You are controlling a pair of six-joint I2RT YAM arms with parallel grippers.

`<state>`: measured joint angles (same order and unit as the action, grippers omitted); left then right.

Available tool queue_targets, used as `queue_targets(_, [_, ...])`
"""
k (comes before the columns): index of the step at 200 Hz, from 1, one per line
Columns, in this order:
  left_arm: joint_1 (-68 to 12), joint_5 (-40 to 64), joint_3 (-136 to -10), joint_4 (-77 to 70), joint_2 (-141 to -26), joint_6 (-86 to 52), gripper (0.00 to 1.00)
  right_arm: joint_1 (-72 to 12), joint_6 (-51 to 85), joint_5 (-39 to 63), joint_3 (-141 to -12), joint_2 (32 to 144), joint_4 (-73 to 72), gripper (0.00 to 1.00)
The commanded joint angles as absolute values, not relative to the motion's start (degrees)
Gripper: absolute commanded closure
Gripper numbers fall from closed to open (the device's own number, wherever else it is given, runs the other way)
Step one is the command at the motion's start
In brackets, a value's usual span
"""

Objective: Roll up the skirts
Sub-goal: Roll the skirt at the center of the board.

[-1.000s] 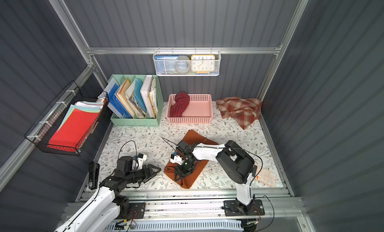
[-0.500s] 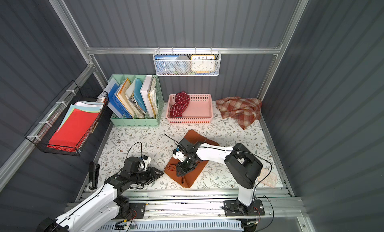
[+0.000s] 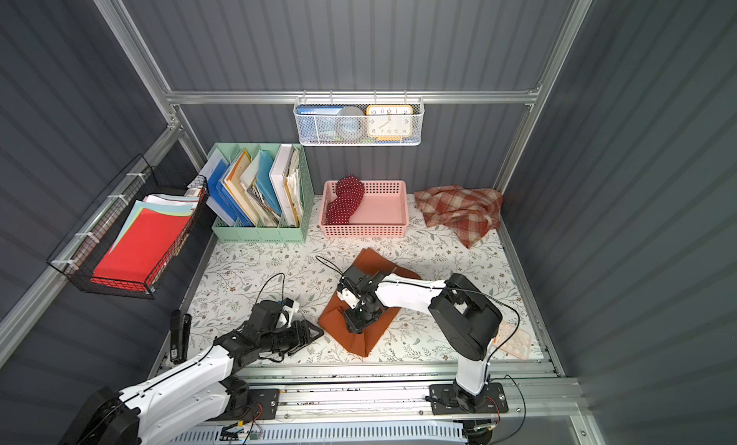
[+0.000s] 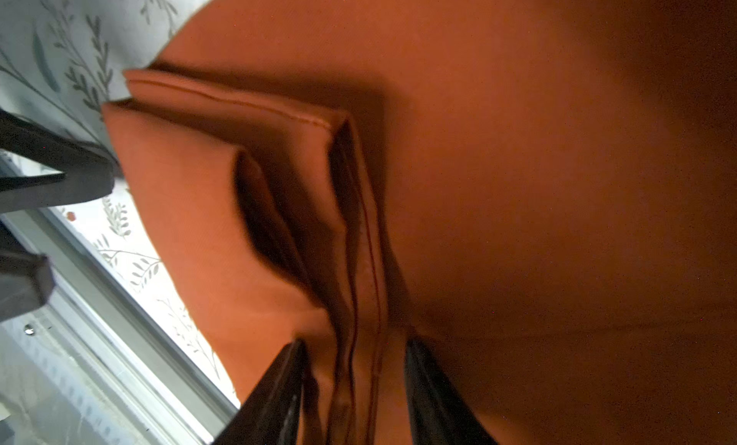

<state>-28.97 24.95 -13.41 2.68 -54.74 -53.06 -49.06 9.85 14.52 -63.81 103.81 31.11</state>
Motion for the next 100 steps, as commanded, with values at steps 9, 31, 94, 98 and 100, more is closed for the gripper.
queue_targets(9, [-30.3, 18.4, -15.4, -2.5, -58.0, -54.7, 0.36, -49.0, 8.4, 9.5, -64.8, 106.2, 32.1, 0.52])
queue_targets(31, [-31.6, 14.4, -15.6, -6.5, -61.3, -56.3, 0.33, -49.0, 8.3, 10.5, -64.1, 106.6, 31.0, 0.53])
queue_targets(94, [-43.8, 3.6, -17.9, -10.6, -73.4, -64.6, 0.33, -48.8, 8.5, 8.8, -63.6, 106.9, 30.5, 0.53])
queue_targets(98, [-44.6, 2.7, -17.8, -10.5, -73.9, -65.2, 0.34, -48.8, 8.5, 8.8, -63.6, 106.9, 30.4, 0.53])
queue_targets(100, [-45.0, 2.2, -17.8, -10.4, -74.1, -65.5, 0.35, -48.7, 8.5, 8.8, -63.6, 106.9, 30.5, 0.53])
